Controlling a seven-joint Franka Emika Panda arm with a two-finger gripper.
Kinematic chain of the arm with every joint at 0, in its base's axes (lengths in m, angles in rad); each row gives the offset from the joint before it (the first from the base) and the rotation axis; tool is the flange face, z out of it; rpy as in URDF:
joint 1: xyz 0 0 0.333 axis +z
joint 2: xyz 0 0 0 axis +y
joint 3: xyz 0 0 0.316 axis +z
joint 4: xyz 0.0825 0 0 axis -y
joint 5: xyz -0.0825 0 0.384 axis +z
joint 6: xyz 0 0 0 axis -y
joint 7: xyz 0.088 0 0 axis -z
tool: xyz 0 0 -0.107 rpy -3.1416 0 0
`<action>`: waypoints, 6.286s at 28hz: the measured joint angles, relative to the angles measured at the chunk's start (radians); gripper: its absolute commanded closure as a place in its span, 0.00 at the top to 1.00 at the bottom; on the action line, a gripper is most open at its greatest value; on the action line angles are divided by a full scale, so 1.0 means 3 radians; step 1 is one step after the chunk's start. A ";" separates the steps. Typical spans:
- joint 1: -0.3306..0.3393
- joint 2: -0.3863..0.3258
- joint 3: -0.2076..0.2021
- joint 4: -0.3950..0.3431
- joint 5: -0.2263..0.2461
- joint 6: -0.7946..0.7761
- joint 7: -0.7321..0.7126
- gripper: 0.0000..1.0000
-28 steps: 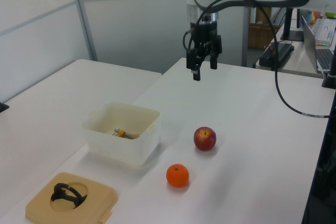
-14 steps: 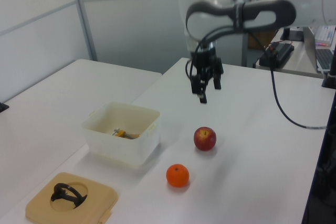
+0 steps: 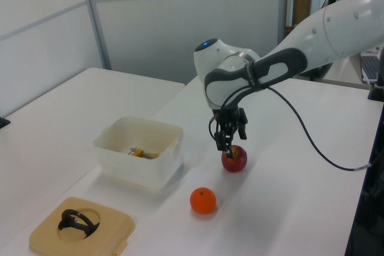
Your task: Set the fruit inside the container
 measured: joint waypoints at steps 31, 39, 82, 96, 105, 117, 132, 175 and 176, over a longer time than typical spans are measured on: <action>-0.0013 -0.0091 -0.0019 0.0369 -0.0026 -0.0106 -0.0187 0.45; 0.0068 -0.0203 0.0011 0.0933 -0.0025 -0.0137 -0.0235 0.46; 0.0526 0.0100 0.0111 0.0617 0.0229 -0.0437 -0.0957 1.00; 0.0867 0.0118 0.0138 -0.0021 0.0229 0.0268 -0.0575 1.00; 0.0866 0.0221 0.0133 -0.0103 0.0229 0.0478 -0.0563 0.42; 0.0736 -0.0002 0.0074 0.0087 0.0228 0.0413 -0.0557 0.42; 0.0559 -0.0050 0.0072 0.0458 0.0226 0.1358 -0.0037 0.42; 0.0387 -0.1000 -0.0054 0.0569 0.0251 -0.0710 0.0630 1.00; 0.0388 -0.1022 -0.0054 0.0567 0.0250 -0.0773 0.0628 1.00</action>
